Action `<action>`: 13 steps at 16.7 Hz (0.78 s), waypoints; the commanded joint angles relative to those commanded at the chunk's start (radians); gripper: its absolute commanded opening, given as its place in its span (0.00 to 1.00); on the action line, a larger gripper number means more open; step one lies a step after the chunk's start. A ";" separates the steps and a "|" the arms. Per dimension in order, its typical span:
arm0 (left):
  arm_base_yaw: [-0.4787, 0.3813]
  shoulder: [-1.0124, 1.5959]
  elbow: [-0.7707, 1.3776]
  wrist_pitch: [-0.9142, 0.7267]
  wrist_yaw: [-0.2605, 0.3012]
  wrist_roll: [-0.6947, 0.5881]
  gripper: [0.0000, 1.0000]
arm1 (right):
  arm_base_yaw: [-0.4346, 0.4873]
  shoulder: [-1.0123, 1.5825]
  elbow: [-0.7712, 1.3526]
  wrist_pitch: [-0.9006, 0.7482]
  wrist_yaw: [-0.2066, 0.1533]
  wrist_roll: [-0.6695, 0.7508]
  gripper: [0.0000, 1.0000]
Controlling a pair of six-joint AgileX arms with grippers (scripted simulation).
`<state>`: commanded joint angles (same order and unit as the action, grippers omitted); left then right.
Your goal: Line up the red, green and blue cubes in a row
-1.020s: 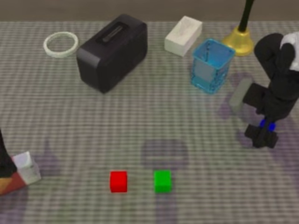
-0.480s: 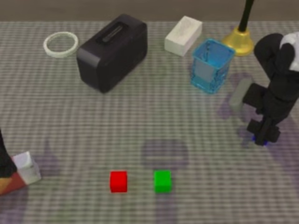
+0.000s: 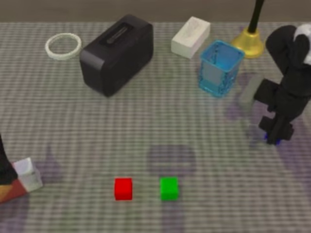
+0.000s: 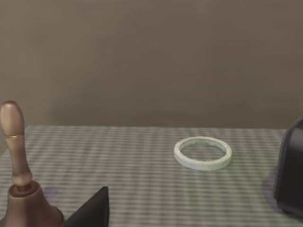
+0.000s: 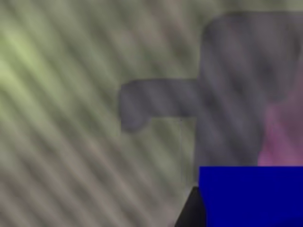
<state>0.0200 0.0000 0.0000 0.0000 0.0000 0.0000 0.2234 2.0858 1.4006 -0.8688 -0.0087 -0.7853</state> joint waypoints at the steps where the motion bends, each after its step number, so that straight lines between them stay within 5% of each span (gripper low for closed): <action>1: 0.000 0.000 0.000 0.000 0.000 0.000 1.00 | 0.001 -0.014 0.019 -0.035 0.000 0.000 0.00; 13: 0.000 0.000 0.000 0.000 0.000 0.000 1.00 | 0.039 -0.086 0.083 -0.176 0.000 -0.004 0.00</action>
<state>0.0200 0.0000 0.0000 0.0000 0.0000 0.0000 0.2626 1.9999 1.4835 -1.0445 -0.0084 -0.7888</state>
